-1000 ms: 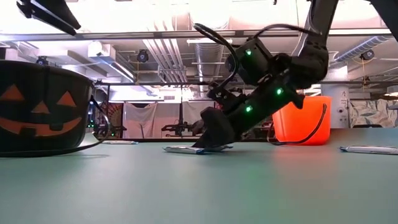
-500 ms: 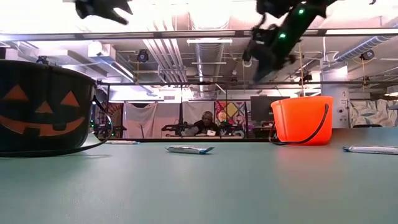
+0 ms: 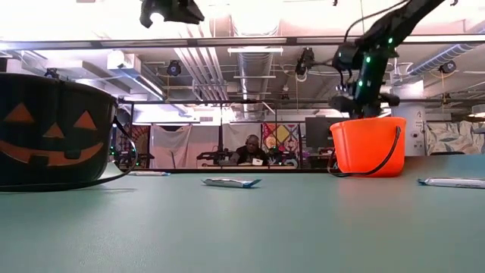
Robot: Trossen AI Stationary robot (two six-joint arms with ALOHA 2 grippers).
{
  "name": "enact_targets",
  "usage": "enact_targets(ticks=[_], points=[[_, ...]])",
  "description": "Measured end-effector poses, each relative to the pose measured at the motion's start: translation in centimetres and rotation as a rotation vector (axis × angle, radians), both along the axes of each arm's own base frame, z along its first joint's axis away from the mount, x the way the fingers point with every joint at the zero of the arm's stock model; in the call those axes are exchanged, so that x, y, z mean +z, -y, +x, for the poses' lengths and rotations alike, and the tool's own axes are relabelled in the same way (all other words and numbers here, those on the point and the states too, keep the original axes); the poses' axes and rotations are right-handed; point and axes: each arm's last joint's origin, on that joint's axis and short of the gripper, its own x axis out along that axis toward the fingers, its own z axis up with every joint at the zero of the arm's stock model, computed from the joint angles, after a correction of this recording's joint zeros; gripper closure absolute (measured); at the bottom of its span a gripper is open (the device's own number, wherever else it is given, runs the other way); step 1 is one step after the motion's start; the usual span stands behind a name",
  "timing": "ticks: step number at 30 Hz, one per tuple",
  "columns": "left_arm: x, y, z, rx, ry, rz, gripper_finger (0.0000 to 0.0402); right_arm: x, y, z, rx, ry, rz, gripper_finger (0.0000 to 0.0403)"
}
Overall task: Sort candy by brand, put in halloween buckets
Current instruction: Put the white chocolate into the orange bucket
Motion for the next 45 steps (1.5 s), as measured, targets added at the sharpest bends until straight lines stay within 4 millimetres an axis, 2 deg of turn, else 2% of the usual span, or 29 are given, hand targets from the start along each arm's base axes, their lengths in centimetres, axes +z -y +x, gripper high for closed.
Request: enact_targets(ticks=[4,8,11,14,17,21,24,26,31,36,40,45], points=[[0.0,0.1,0.1,-0.005,-0.029,0.007,0.0380,-1.1,0.6,0.2,-0.017,-0.002,0.060,0.0273],[0.5,0.2,-1.1,-0.008,-0.050,0.007,0.0398,-1.4,1.0,0.5,-0.024,-0.024,0.078,0.0242],[0.8,0.3,-2.3,-0.011,-0.094,0.019,0.0400,-0.8,1.1,0.6,-0.030,-0.023,0.073,0.0220],[1.4,0.4,-3.8,-0.012,-0.110,0.029,0.0400,0.9,0.4,0.6,-0.004,-0.029,0.072,0.0202],[1.9,0.6,-5.3,-0.015,-0.133,0.039,0.0401,3.9,-1.6,1.4,0.064,0.014,0.009,0.0190],[1.9,0.8,-6.4,-0.086,-0.196,0.049,0.0401,7.3,-5.9,3.3,0.171,0.153,-0.091,0.0188],[1.7,1.0,-6.1,-0.195,-0.223,0.052,0.0401,8.5,-9.4,5.0,0.310,0.257,-0.162,0.0191],[1.3,1.1,-5.6,-0.264,-0.247,0.051,0.0401,8.5,-11.8,6.4,0.443,0.309,-0.209,0.0192],[0.5,1.1,-4.4,-0.308,-0.298,0.044,0.0401,6.0,-17.0,9.9,0.666,0.421,-0.214,0.0193],[-0.2,1.4,-3.3,-0.439,-0.276,-0.041,0.0402,1.3,-21.3,13.2,0.776,0.484,-0.203,0.0193],[-0.4,1.8,-3.1,-0.489,-0.184,-0.181,0.0402,-1.4,-23.8,14.9,0.813,0.535,-0.164,0.0193],[-0.5,3.8,-3.0,-0.533,-0.133,-0.267,0.0402,-4.7,-26.3,16.8,0.922,0.509,-0.167,0.0193]])
